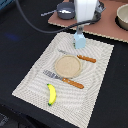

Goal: Interact with the objects in diverse but meaningful ways.

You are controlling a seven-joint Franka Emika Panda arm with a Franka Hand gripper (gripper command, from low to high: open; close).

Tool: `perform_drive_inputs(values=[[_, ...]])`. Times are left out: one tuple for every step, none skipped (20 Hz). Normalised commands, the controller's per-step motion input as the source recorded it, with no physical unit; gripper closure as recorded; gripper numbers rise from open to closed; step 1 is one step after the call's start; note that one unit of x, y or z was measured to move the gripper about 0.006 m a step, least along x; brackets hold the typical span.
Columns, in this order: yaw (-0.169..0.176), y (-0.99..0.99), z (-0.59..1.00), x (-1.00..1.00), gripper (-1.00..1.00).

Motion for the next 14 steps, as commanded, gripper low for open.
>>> perform_drive_inputs(values=[[-0.151, -0.61, -0.18, 0.07, -1.00], [-0.147, -0.63, -0.17, 0.07, -1.00], [-0.146, -0.63, -0.17, 0.07, -1.00], [-0.147, -0.64, -0.17, 0.08, -1.00], [-0.141, -0.65, -0.18, 0.08, -1.00], [-0.136, -0.66, -0.20, 0.08, -1.00], [-0.135, -0.66, -0.22, 0.07, -1.00], [-0.129, -0.68, -0.22, 0.07, -1.00], [-0.124, -0.69, -0.24, 0.05, -1.00], [-0.106, -0.73, -0.15, 0.02, -1.00], [-0.086, -0.74, -0.02, 0.06, -1.00], [-0.099, -0.68, -0.03, 0.13, -1.00], [-0.101, -0.67, -0.04, 0.19, -1.00], [-0.099, -0.67, -0.05, 0.19, -1.00]])
